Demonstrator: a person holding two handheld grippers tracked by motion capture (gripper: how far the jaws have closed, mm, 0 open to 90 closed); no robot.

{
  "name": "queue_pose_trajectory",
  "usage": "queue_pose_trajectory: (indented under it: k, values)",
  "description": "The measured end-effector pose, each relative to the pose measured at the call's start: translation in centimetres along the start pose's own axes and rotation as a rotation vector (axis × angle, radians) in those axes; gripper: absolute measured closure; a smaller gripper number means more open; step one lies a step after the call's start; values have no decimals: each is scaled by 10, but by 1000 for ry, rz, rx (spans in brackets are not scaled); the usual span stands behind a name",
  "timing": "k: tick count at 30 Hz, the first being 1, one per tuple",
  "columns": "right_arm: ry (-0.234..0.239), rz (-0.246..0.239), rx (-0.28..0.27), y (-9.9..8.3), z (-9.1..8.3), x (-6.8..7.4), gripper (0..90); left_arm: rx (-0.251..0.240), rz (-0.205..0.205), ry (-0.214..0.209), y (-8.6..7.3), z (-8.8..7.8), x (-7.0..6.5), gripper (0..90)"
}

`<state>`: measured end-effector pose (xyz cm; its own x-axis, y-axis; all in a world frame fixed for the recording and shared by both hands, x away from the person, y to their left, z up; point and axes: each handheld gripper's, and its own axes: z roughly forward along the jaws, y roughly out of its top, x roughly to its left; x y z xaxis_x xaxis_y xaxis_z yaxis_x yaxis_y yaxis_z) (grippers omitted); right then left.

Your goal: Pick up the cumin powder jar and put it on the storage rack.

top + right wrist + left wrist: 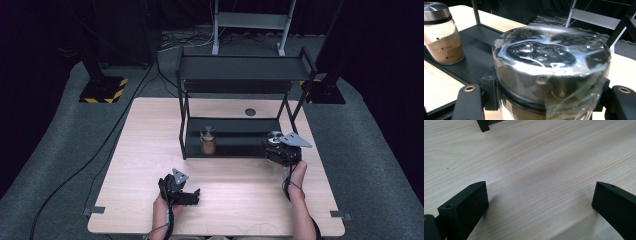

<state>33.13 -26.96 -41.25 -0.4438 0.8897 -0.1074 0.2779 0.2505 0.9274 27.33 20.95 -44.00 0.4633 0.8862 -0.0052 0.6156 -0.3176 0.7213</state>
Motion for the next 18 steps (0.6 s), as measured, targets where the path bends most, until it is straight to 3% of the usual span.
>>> queue_pose_trajectory:
  k: [18]
  values:
    - [-8, 12, -3, 8, 18, -8, 307, 0, 0, 0, 0, 0, 0, 1]
